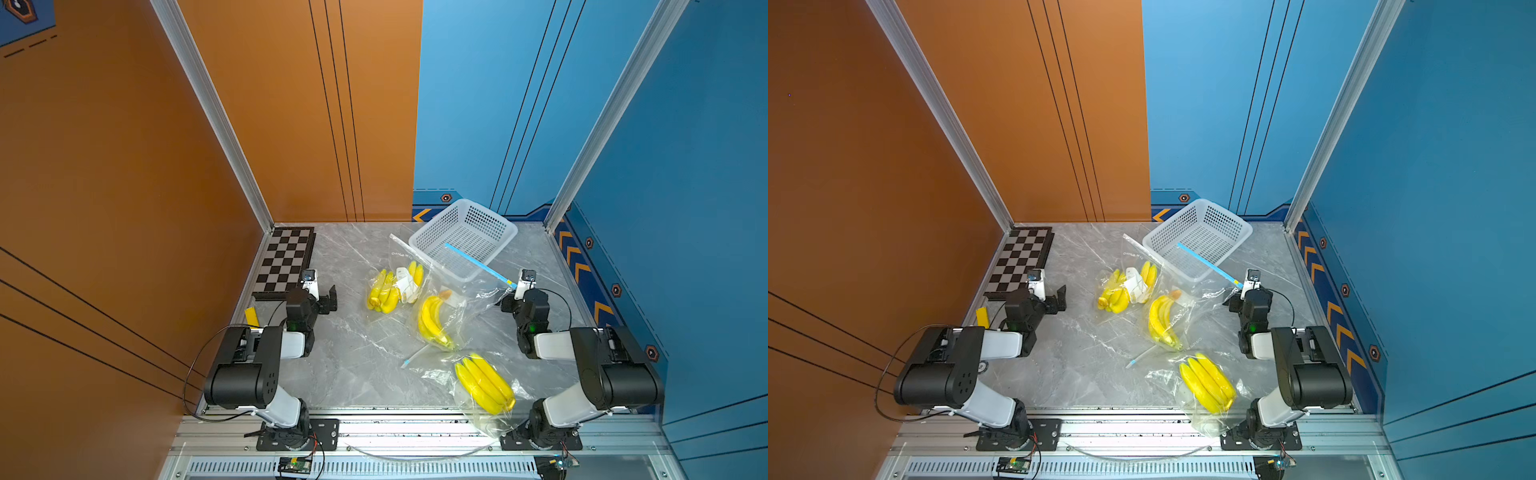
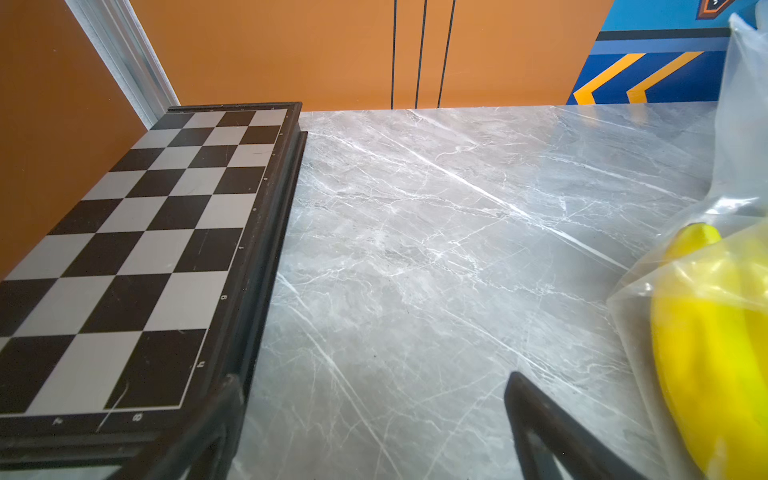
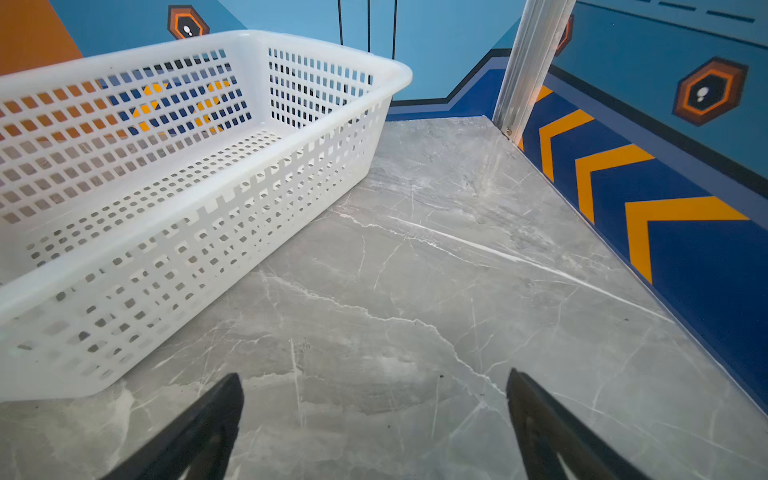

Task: Open the zip-top bag and take out the banana
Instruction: Pick up the zipper food storage bag at the center of the board.

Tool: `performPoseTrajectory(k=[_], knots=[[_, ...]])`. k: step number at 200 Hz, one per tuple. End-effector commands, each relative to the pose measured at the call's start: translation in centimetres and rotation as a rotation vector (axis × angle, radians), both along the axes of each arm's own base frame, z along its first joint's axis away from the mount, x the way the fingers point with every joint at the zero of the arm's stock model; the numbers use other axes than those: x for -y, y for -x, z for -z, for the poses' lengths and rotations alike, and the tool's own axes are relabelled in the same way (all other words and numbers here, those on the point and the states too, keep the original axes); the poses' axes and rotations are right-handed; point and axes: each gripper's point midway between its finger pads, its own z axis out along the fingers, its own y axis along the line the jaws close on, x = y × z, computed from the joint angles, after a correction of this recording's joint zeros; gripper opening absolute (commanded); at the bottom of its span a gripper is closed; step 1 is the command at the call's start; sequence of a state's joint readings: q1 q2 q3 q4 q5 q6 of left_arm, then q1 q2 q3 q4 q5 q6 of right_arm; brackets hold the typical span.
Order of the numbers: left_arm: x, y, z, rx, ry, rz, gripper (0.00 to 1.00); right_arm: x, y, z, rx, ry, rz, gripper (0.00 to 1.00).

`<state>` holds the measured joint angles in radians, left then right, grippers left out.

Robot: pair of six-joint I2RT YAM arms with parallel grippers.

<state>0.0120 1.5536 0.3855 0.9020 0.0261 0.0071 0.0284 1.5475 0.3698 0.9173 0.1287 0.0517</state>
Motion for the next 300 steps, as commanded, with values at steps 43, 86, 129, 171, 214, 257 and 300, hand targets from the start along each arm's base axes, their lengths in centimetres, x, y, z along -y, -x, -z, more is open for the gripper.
performPoseTrajectory(k=[43,86,129,171,214,257,300], knots=[[-0.1,0.0,0.1,0.003,-0.011,-0.010,0.98,0.0,0.0,0.0,-0.004,0.001,0.007,1.00],[-0.2,-0.1,0.0,0.005,-0.008,-0.012,0.98,0.1,0.0,0.0,-0.002,-0.014,0.002,1.00],[-1.5,0.0,-1.0,-0.003,-0.021,-0.095,0.98,2.3,1.0,-0.7,0.037,-0.032,0.133,1.00],[-2.6,0.3,-6.5,-0.086,0.040,-0.209,0.98,9.3,5.0,-6.4,0.080,-0.170,0.585,1.00],[-0.9,1.4,-10.9,-0.348,0.265,-0.247,0.98,13.1,6.0,-10.6,-0.098,-0.479,0.678,1.00],[2.1,2.3,-14.3,-0.344,0.466,-0.264,0.98,5.0,1.4,-15.4,-0.105,-0.538,0.286,1.00],[8.8,3.3,-15.2,-0.511,0.488,-0.060,0.98,-4.7,-1.5,-17.0,-0.415,-0.635,-0.056,0.96]])
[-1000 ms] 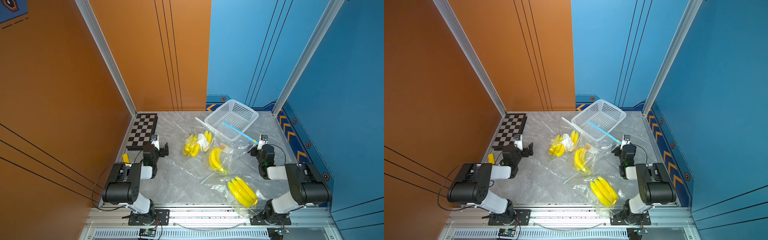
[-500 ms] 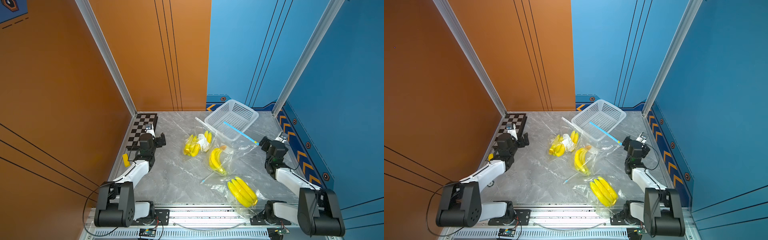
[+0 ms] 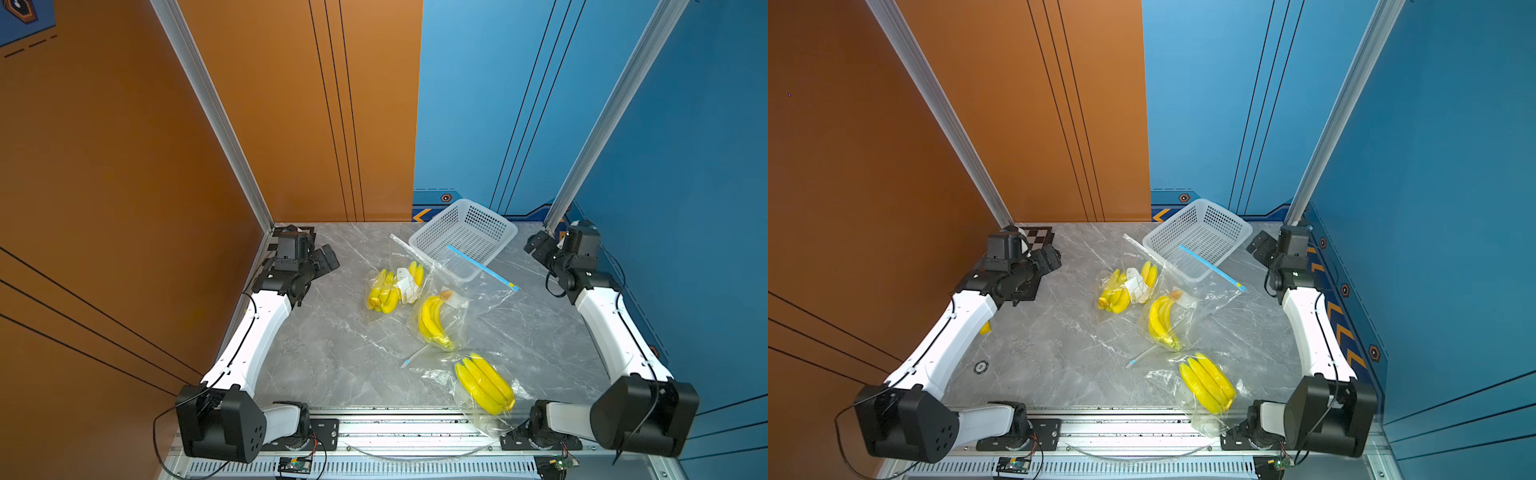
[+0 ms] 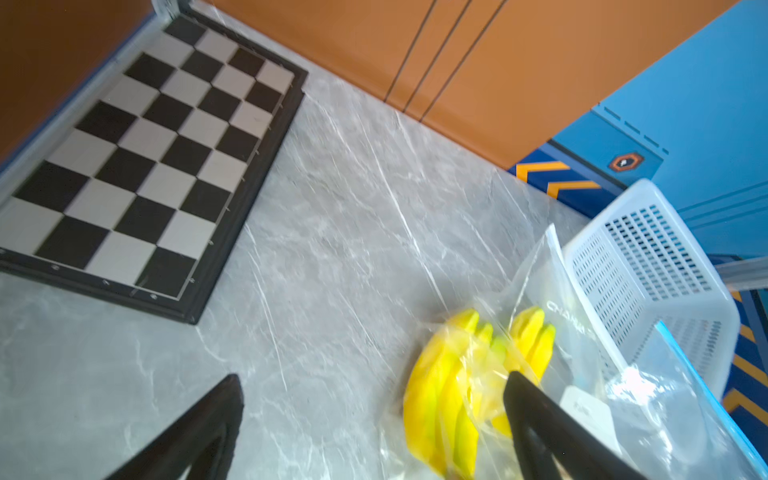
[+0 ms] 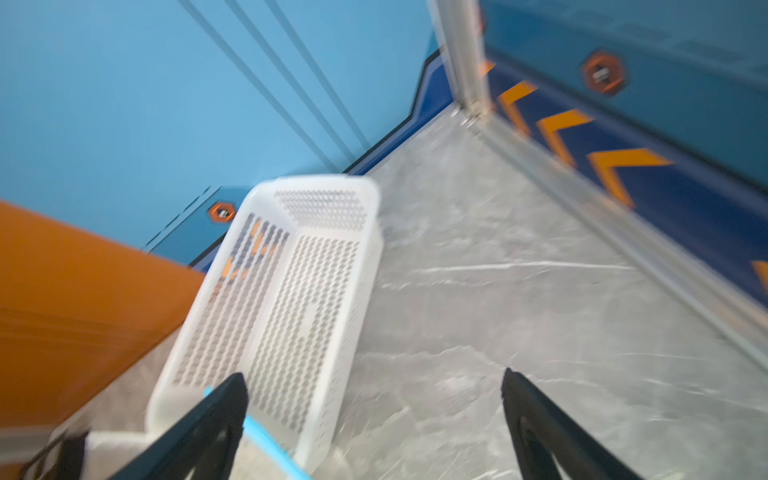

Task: Open the zip-top bag and take out the banana
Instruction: Pick up the zipper food storage bag at the center of the board.

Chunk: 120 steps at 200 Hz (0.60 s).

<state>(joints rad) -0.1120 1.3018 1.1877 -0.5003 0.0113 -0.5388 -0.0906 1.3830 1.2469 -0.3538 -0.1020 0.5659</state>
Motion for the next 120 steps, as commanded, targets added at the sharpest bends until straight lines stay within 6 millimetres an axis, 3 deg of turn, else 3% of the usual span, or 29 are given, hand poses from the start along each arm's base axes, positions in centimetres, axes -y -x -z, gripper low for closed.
performPoseTrajectory(k=[1,23,47,65,91,120], knots=[[4.4,2.1,-0.2,-0.109,0.073,0.128,0.98,-5.9,1.9,0.2,-0.166,-0.104,-0.243,0.96],[7.4,3.1,-0.6,-0.133,0.094,0.224,0.98,-6.5,3.8,-0.2,-0.238,-0.160,-0.293,0.98],[9.9,4.2,-0.2,-0.167,0.140,0.315,0.98,-5.0,7.2,2.0,-0.349,-0.211,-0.244,1.00],[11.3,5.2,-0.1,-0.182,0.172,0.376,0.98,-5.6,9.7,3.5,-0.409,-0.252,-0.257,1.00],[12.4,7.1,0.2,-0.193,0.197,0.425,0.98,-6.1,12.5,5.9,-0.486,-0.223,-0.286,1.00],[12.7,8.9,0.8,-0.201,0.205,0.484,0.98,-6.0,14.0,8.7,-0.522,-0.221,-0.305,0.99]])
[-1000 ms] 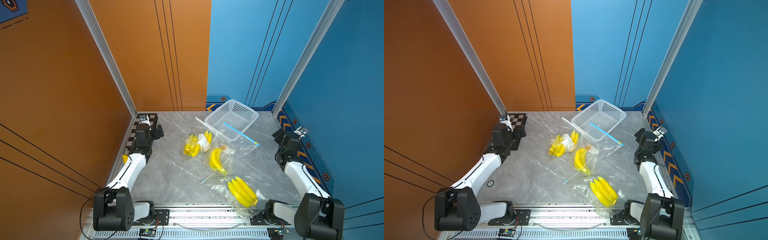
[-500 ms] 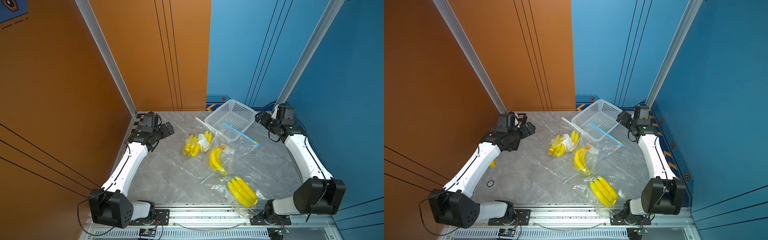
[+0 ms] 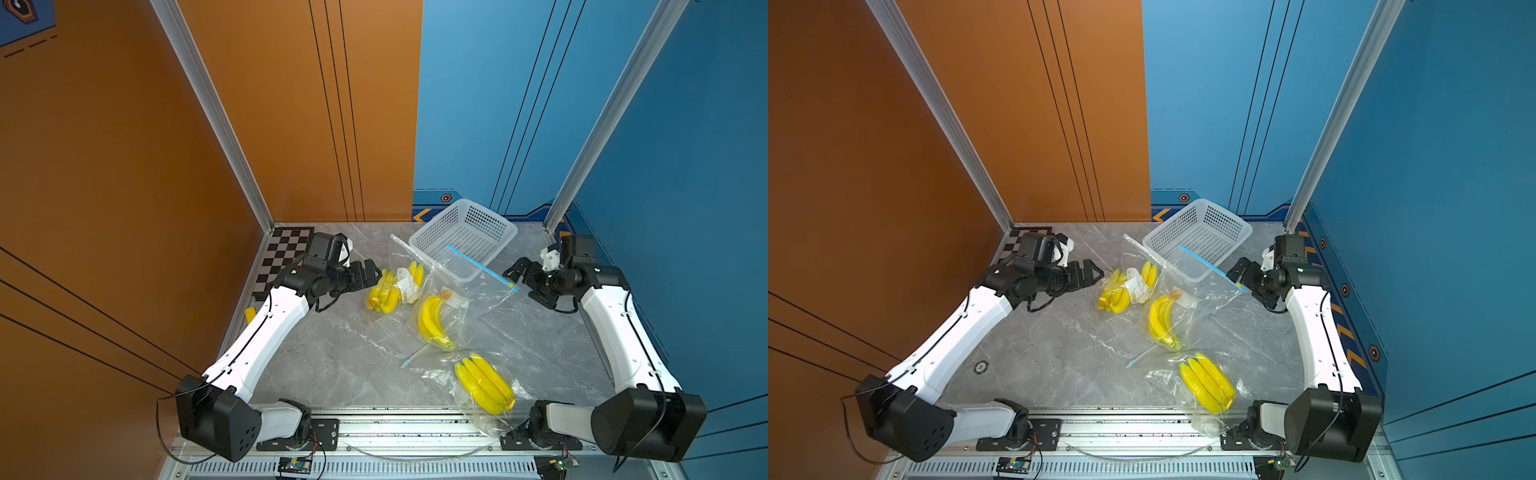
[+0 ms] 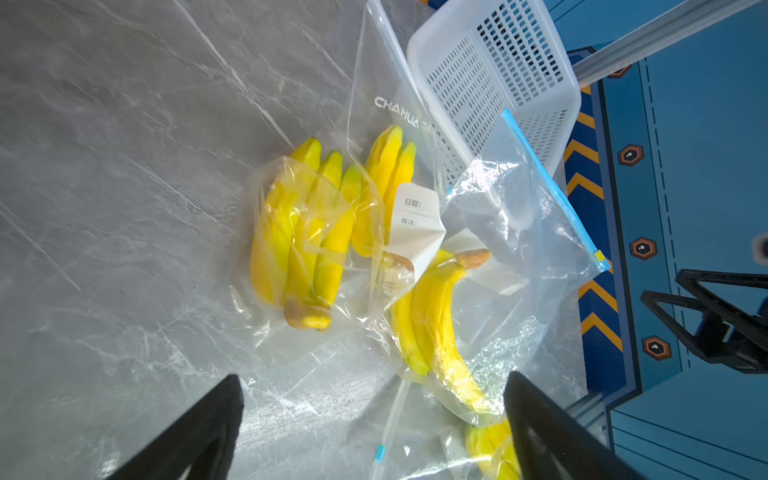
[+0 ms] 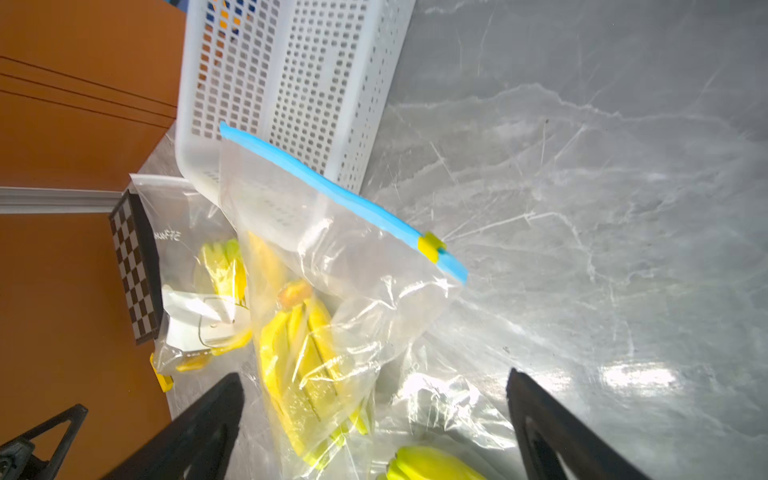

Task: Open the zip-top bag and take out the banana
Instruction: Pick up the zipper food storage bag at the center of the board.

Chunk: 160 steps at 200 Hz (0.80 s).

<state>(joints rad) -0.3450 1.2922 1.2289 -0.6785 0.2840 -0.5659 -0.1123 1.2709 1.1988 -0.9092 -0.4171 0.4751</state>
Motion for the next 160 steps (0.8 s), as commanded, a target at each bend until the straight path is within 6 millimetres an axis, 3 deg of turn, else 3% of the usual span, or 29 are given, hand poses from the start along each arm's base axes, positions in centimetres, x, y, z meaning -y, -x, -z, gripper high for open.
performPoseTrajectory(k=[1,31,68,115,160], knots=[[0.6,2.5,0.3,-0.026,0.032,0.075,0.98,-0.4,2.2,2.4,-0.067,-0.008,-0.050,0.99],[0.3,3.4,0.5,-0.027,0.043,0.075,0.98,-0.8,1.1,3.6,-0.007,-0.059,-0.048,0.93],[0.4,2.8,1.4,-0.049,0.026,0.084,0.98,-0.6,-1.7,4.5,0.093,-0.146,-0.044,0.73],[0.9,2.4,1.4,-0.060,0.033,0.103,0.98,0.2,-3.8,3.2,0.226,-0.204,-0.038,0.59],[0.7,2.4,2.2,-0.081,0.029,0.098,0.98,0.3,-4.9,2.1,0.281,-0.233,-0.054,0.57]])
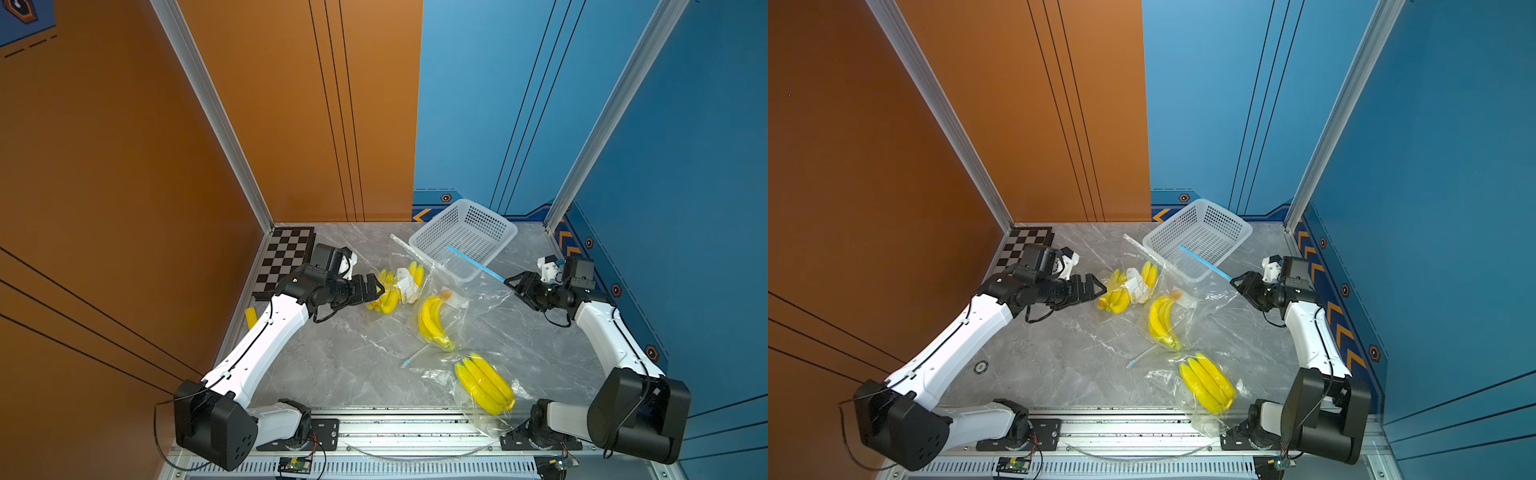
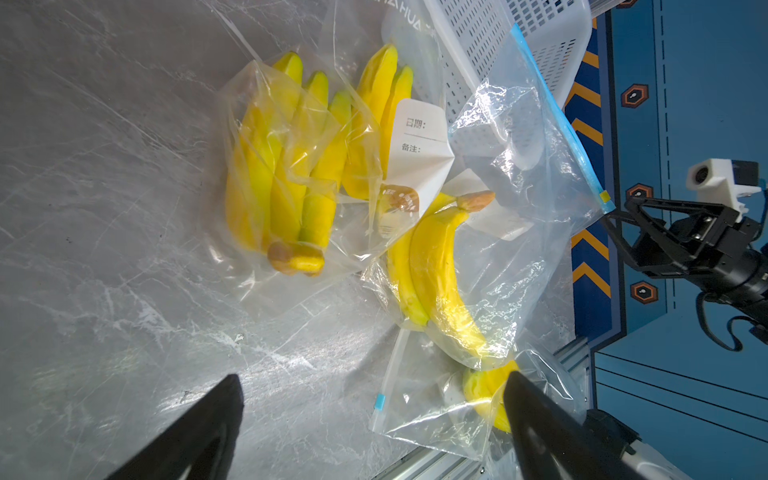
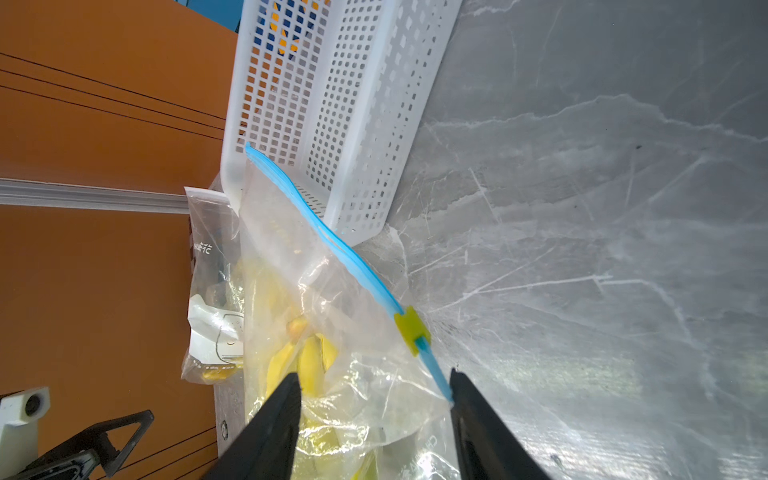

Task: Open the zip-top bag and take out the banana
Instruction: Pick up the zipper food storage bag at the center of the board.

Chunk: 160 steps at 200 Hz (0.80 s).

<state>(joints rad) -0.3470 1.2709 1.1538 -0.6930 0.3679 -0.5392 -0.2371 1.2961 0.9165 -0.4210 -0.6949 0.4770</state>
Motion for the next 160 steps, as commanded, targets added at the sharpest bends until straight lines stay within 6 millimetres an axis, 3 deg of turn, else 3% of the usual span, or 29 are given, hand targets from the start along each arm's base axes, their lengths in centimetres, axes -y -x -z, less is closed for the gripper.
performPoseTrajectory(k=[1,102,160], knots=[[0.0,0.2,0.0,-0.009,0.005,0.022,0.98,-0.3,-1.1,-1.2,0.066,-0.038,-0.021,0.57],[0.3,0.0,1.0,-0.041,0.004,0.037,0.98,-0.5,-0.7,-1.6,0.086,-0.053,-0.017,0.38],[0.3,0.0,0.9,-0.039,0.005,0.041,0.98,-1.1,-0.1,-2.0,0.098,-0.046,-0.024,0.39]])
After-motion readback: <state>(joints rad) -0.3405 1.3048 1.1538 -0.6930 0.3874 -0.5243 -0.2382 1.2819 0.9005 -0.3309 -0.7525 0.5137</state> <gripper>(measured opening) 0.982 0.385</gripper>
